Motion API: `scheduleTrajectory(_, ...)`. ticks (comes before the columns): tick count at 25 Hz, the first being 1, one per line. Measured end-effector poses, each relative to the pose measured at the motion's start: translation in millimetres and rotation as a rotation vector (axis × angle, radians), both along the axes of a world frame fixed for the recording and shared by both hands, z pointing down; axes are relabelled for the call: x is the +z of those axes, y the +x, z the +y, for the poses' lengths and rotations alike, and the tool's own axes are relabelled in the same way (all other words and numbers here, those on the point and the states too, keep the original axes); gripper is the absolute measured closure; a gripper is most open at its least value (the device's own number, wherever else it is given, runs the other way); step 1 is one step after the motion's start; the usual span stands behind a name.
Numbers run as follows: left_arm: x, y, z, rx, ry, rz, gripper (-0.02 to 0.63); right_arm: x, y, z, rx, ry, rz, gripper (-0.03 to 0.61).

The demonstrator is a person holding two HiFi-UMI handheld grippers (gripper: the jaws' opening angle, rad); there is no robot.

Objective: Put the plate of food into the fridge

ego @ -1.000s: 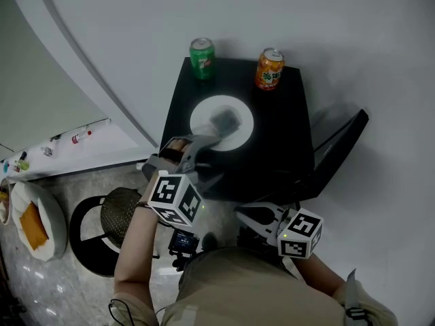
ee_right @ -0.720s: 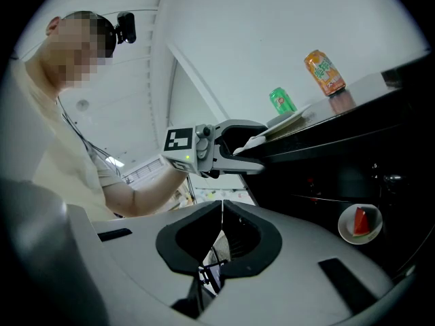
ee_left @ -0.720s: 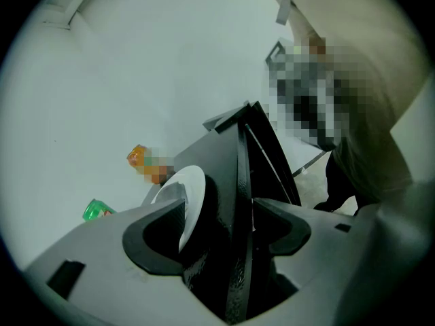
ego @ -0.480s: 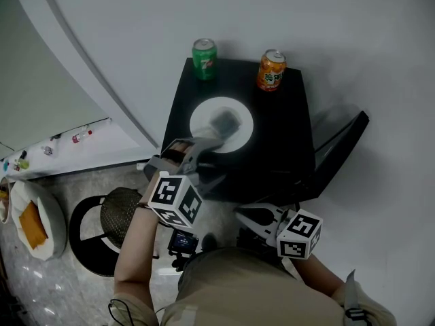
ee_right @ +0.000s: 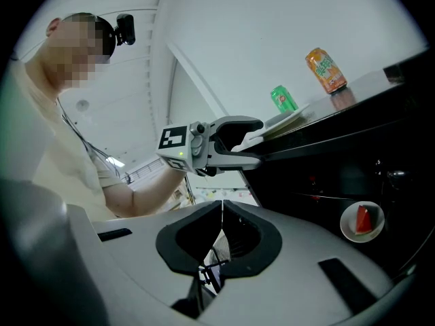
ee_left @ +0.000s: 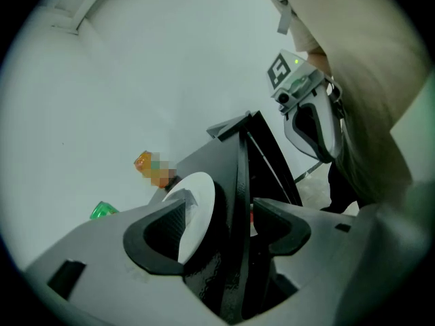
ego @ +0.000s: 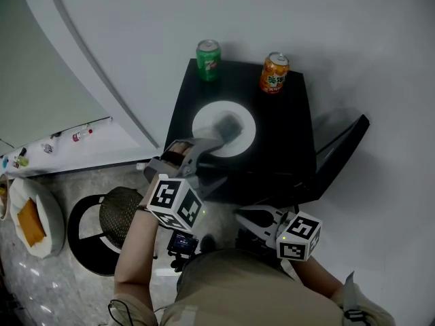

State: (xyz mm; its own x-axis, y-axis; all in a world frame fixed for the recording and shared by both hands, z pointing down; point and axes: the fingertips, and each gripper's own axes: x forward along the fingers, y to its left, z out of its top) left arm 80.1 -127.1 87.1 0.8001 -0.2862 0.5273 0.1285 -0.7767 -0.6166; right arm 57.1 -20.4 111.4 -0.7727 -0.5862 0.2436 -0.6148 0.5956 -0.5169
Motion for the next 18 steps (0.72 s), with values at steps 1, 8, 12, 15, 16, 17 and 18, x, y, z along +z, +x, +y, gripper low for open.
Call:
scheduleTrajectory(1, 3, -1, -1, -0.002, 0.003, -0.019, 0.318, 0, -1, 0, -0.001, 0.001, 0.000, 0.555)
scheduleTrajectory(8, 16, 0, -8, -0.009, 0.032, -0.071, 0.319, 3, 2, -2, 0.008, -0.001, -0.001, 0.555)
scheduleTrajectory(12, 15, -1, -8, -0.017, 0.026, -0.062, 0.319, 3, 4, -1, 0.015, -0.007, -0.004, 0.555)
scheduleTrajectory(15, 12, -3, -5, -0.016, 0.006, -0.055, 0.319, 2, 3, -1, 0.011, -0.006, -0.003, 0.555)
scheduleTrajectory(16, 12, -4, -3, -0.015, 0.000, -0.052, 0.319, 2, 3, -2, 0.009, -0.005, -0.002, 0.555)
scheduleTrajectory(17, 11, -4, -2, -0.013, -0.006, -0.049, 0.321, 2, 3, -2, 0.008, -0.005, -0.001, 0.555)
scheduleTrajectory(18, 11, -5, 0, -0.011, -0.011, -0.047, 0.321, 1, 3, -2, 0.007, -0.005, -0.001, 0.555)
